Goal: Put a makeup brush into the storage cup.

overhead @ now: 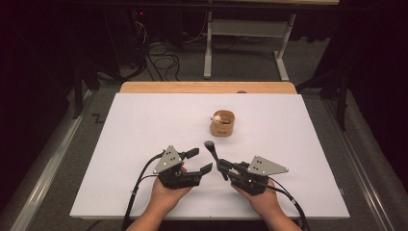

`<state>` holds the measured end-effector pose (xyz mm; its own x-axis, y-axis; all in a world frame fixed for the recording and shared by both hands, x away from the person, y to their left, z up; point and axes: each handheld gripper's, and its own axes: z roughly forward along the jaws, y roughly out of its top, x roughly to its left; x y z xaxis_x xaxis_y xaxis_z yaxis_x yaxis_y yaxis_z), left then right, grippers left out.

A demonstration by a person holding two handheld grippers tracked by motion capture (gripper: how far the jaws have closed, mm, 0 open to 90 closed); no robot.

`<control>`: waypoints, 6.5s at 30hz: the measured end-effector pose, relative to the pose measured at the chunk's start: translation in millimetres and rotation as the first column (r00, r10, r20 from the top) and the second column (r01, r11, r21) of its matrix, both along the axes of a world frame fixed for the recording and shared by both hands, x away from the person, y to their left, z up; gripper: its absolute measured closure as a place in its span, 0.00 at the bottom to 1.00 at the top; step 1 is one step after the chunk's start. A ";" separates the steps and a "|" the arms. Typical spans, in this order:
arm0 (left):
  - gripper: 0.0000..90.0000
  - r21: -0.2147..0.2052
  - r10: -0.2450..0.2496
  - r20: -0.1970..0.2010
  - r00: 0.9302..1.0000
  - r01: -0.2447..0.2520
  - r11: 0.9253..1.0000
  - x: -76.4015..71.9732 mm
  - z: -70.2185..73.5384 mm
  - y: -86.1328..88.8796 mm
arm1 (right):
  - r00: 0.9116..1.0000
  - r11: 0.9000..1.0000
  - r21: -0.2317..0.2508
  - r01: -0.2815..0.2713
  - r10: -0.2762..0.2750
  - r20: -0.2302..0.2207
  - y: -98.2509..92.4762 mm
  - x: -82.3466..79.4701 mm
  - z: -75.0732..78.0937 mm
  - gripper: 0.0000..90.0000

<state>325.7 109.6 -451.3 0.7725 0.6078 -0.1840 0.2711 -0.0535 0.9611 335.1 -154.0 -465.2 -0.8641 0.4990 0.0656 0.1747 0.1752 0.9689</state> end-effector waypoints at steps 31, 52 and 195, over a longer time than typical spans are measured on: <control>0.64 -0.015 -0.053 -0.014 0.998 0.053 0.999 0.8 -0.3 -7.4 | 0.998 0.998 -0.045 -0.033 0.036 0.047 14.1 -5.0 -8.6 0.89; 0.79 -0.009 -0.051 -0.012 0.999 0.051 0.999 -1.1 0.4 -7.1 | 0.997 0.997 -0.061 -0.038 0.041 0.061 17.3 -6.7 -10.8 0.89; 0.00 0.135 0.283 0.010 0.959 -0.282 0.950 -15.3 -29.9 90.2 | 0.955 0.955 -0.028 0.297 -0.296 0.029 -77.6 33.2 6.8 0.89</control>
